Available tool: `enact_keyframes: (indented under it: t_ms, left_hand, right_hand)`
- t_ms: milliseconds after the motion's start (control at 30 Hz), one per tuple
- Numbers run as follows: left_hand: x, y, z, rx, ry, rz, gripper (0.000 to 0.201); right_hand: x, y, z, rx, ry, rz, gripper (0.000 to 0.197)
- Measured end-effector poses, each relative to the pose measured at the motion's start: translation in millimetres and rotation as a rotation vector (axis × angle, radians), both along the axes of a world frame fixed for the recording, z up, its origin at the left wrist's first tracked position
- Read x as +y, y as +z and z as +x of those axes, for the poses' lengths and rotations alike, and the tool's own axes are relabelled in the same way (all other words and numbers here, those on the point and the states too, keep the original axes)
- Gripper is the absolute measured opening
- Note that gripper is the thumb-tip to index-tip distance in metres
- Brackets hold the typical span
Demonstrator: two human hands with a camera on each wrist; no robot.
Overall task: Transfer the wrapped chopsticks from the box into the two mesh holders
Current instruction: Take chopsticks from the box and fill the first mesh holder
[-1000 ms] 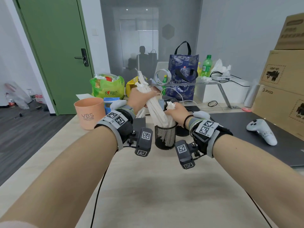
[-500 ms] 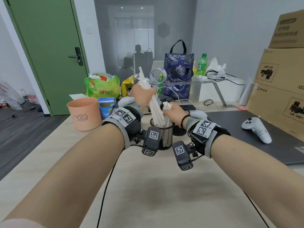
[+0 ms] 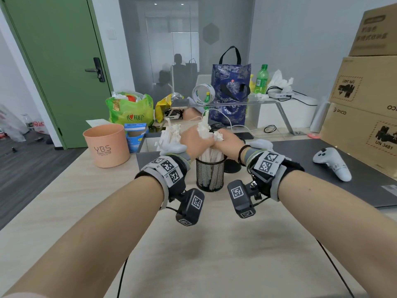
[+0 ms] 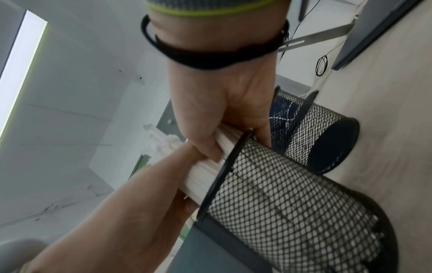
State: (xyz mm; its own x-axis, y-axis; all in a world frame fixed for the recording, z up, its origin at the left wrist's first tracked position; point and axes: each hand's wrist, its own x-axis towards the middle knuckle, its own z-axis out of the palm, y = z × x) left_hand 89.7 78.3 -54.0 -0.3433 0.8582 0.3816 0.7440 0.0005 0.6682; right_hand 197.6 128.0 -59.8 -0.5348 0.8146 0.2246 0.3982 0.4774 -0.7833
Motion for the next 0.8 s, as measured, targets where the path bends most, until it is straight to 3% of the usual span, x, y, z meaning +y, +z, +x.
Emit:
enact_keyframes:
  t_ms: [100, 200, 333, 500, 600, 800]
  left_hand:
    - [0.3, 4.1, -8.4, -0.019, -0.061, -0.015, 0.013]
    - [1.9, 9.6, -19.0, -0.029, -0.131, 0.053, 0.028]
    - [3.6, 6.1, -15.5, 0.047, -0.188, -0.01, 0.031]
    - [3.7, 8.5, -13.6, -0.063, -0.159, 0.117, 0.035]
    - [4.1, 11.2, -16.2, -0.003, -0.252, 0.007, 0.025]
    - [-0.7, 18.2, -17.5, -0.158, -0.221, -0.068, 0.03]
  right_hand:
    - [-4.0, 2.6, 7.5, -0.051, 0.02, -0.004, 0.03]
    - [-7.7, 5.2, 11.8, -0.074, 0.027, -0.006, 0.011]
    - [-11.1, 5.1, 12.9, -0.077, 0.023, -0.07, 0.006]
    - [-13.9, 3.8, 11.0, -0.151, 0.012, -0.078, 0.034]
    - [-11.2, 3.0, 12.0, -0.16, -0.005, -0.083, 0.039]
    - [-12.3, 2.7, 20.7, -0.13, -0.007, -0.171, 0.044]
